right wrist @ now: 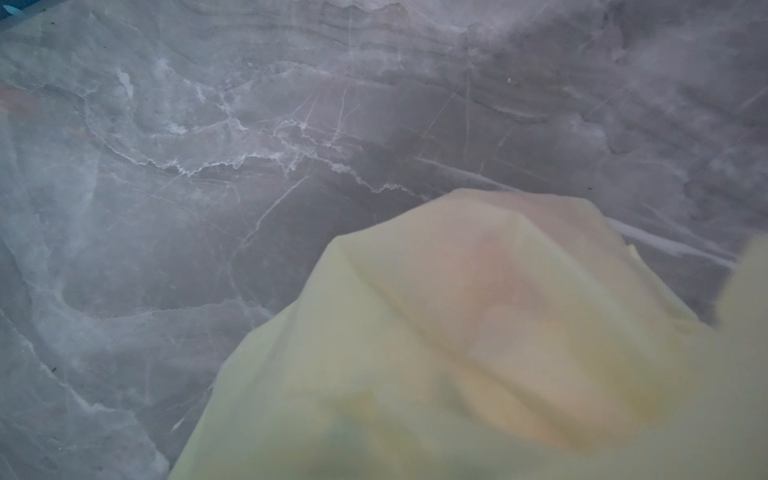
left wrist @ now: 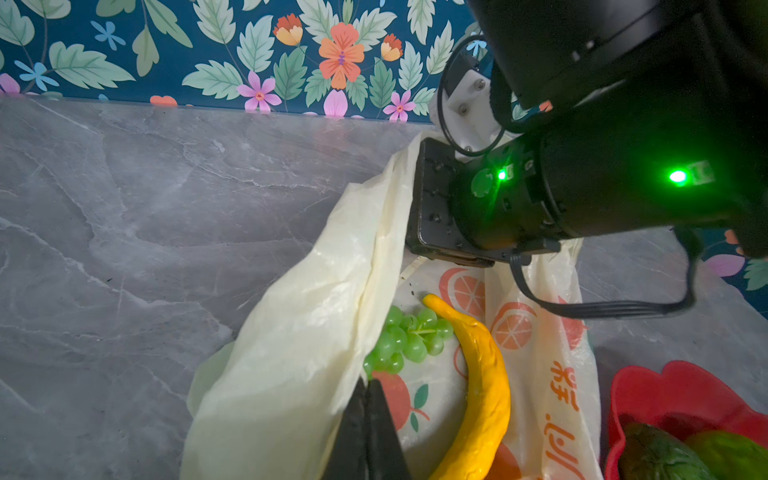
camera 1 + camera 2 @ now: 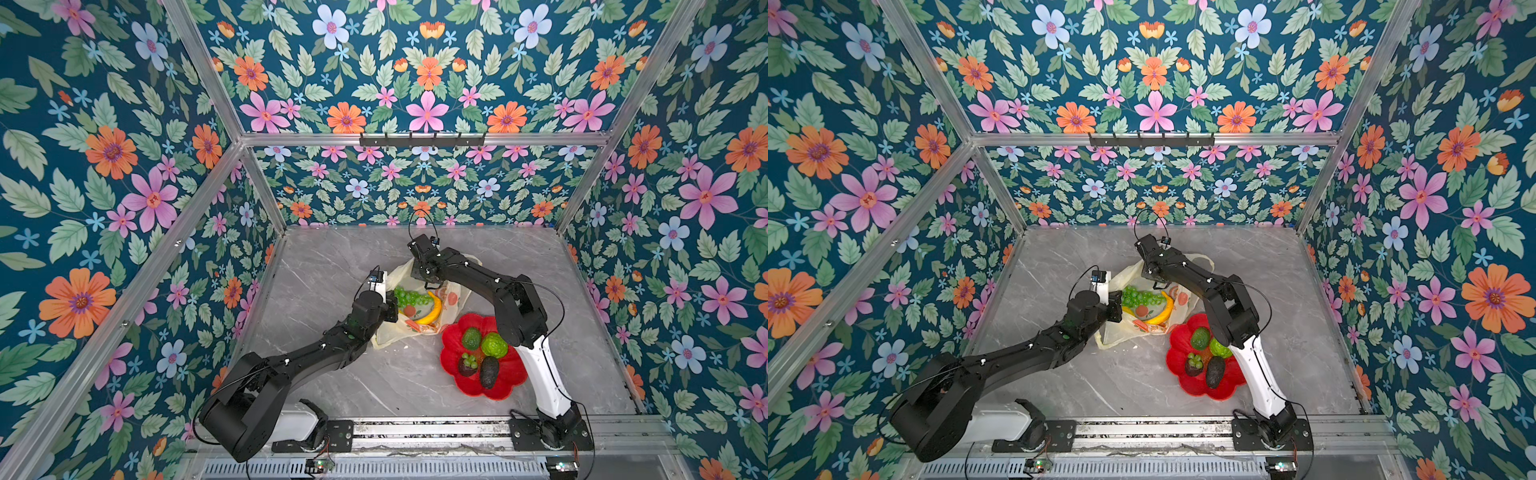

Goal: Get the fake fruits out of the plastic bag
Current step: 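Push the right gripper down into the bag beside the left gripper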

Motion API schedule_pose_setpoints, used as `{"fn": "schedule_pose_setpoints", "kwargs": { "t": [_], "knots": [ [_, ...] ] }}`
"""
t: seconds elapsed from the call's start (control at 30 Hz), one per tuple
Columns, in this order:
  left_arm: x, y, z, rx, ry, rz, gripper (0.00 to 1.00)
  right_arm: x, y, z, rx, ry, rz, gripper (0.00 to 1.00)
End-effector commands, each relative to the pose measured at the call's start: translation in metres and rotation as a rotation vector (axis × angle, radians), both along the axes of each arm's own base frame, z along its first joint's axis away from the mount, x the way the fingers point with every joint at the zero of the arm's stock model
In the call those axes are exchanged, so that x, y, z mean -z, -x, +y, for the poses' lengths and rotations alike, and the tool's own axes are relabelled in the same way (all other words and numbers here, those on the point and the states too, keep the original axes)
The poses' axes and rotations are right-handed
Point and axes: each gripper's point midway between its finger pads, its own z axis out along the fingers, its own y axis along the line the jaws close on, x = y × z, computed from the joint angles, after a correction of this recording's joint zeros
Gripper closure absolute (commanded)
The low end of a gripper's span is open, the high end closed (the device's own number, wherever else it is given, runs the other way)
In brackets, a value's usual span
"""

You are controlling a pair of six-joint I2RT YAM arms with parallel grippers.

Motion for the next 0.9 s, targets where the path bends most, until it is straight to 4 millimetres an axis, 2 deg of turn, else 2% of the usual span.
{"fn": "schedule_pose_setpoints", "kwargs": {
  "t": [0.0,0.23,0.47,0.73,0.87],
  "knots": [
    [-0.008,-0.001,-0.001,0.005,0.012,-0.032,1.0,-0.003,-0.005,-0.004,0.029,0.012,-0.03,0.73],
    [-0.006,-0.003,0.002,-0.017,0.0,-0.03,1.0,-0.017,-0.004,-0.011,0.051,-0.012,-0.08,0.54],
    [-0.006,-0.002,0.0,-0.008,0.009,-0.033,1.0,0.0,-0.01,-0.014,0.089,-0.037,-0.033,0.52],
    [-0.007,-0.002,0.0,-0.007,0.006,-0.036,1.0,0.002,-0.011,-0.036,0.16,0.031,-0.034,0.27],
    [-0.007,-0.002,0.0,-0.008,0.006,-0.035,1.0,0.009,-0.017,-0.041,0.173,0.018,-0.02,0.22]
  ]
}}
